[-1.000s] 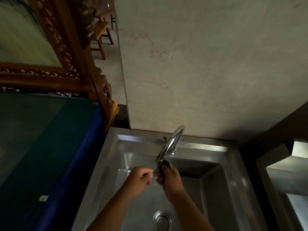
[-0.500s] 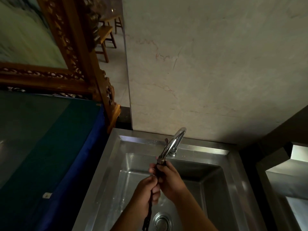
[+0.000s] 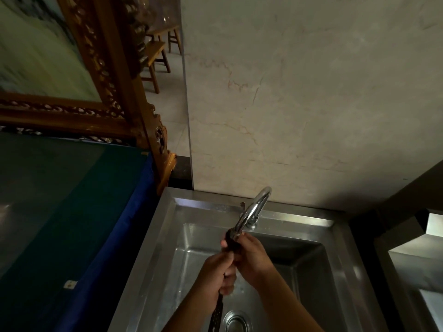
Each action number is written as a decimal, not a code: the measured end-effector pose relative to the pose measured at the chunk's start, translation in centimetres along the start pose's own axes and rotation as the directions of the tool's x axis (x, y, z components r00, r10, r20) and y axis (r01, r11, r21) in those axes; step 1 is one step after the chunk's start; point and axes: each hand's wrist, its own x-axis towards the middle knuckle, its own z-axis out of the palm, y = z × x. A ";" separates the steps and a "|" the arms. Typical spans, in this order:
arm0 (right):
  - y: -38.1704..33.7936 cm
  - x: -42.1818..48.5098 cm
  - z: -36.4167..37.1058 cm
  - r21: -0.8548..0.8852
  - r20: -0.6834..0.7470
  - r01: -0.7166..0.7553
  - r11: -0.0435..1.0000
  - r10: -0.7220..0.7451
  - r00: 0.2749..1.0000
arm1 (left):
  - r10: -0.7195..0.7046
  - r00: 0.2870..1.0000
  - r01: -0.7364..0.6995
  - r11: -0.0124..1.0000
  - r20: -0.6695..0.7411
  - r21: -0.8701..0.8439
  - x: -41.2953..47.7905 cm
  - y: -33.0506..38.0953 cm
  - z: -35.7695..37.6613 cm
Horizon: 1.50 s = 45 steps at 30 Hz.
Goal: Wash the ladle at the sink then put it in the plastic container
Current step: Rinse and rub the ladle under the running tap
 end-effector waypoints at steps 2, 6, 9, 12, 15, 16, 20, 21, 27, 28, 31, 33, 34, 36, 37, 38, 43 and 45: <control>0.0 0.4 0.4 -0.029 -0.006 0.009 1.000 -0.009 1.000 | 0.001 0.999 0.003 0.995 -0.046 0.095 0.3 0.4 0.4; -0.2 1.0 0.5 -0.040 -0.023 0.031 0.999 -0.032 0.999 | -0.001 0.997 0.013 0.986 -0.074 0.163 0.5 1.0 0.7; -0.3 1.1 0.3 -0.051 0.009 0.045 0.998 -0.045 0.999 | -0.021 0.998 0.031 0.985 -0.062 0.169 0.2 1.0 0.9; -0.1 1.2 0.3 -0.031 -0.041 0.015 0.999 -0.016 0.999 | -0.035 0.998 0.045 0.981 -0.058 0.187 0.0 0.8 1.2; 0.2 1.5 0.4 -0.009 -0.180 -0.086 0.996 0.083 0.980 | -0.029 0.998 0.041 0.975 -0.055 0.221 -0.2 0.4 1.2; 0.3 1.5 0.4 0.051 -0.212 -0.122 0.991 0.130 0.968 | -0.027 0.998 0.039 0.973 -0.052 0.229 -0.3 0.3 1.1; 0.1 1.8 0.1 0.264 -0.212 -0.227 0.937 0.286 0.935 | -0.030 0.999 0.035 0.978 -0.031 0.205 -0.4 0.1 0.9; 0.0 1.9 -0.1 0.292 -0.209 -0.241 0.925 0.308 0.928 | -0.047 0.998 0.052 0.981 -0.033 0.188 -0.3 0.2 0.8; -0.9 1.1 -0.7 0.122 -0.035 -0.222 0.968 0.227 0.973 | -0.021 1.000 0.018 0.970 0.012 0.242 0.9 1.7 -0.5; -1.2 1.0 -1.0 0.085 -0.050 -0.216 0.973 0.221 0.974 | 0.003 1.000 -0.006 0.951 0.010 0.310 0.9 2.0 -0.6; -1.7 0.8 -1.8 -0.041 -0.102 -0.164 0.986 0.159 0.982 | 0.081 0.997 -0.071 0.870 0.001 0.487 1.0 2.4 -0.8; -1.9 0.7 -2.3 -0.164 -0.064 -0.125 0.978 0.116 0.991 | 0.087 0.996 -0.078 0.835 0.010 0.545 1.0 2.6 -0.8; -2.0 0.7 -2.3 -0.236 -0.046 -0.097 0.967 0.089 0.995 | 0.082 0.997 -0.072 0.822 0.008 0.565 1.0 2.9 -0.7; -2.1 0.8 -2.4 -0.346 -0.065 -0.056 0.937 0.035 0.997 | 0.100 0.995 -0.086 0.792 0.010 0.605 1.0 3.3 -0.5; -2.2 0.9 -2.5 -0.387 -0.075 -0.037 0.921 0.008 0.997 | 0.120 0.992 -0.108 0.775 0.022 0.622 1.0 3.6 -0.5; -2.2 1.0 -2.5 -0.417 -0.069 -0.025 0.908 -0.004 0.998 | 0.135 0.990 -0.126 0.760 0.035 0.638 1.0 3.7 -0.4; -2.8 1.3 -3.1 -0.553 -0.017 -0.027 0.833 0.021 1.000 | 0.136 0.990 -0.126 0.735 0.038 0.666 1.6 3.9 -0.6; -3.7 1.7 -3.0 -0.585 -0.009 0.002 0.811 -0.009 1.000 | 0.118 0.993 -0.101 0.762 0.017 0.640 1.7 3.8 -0.9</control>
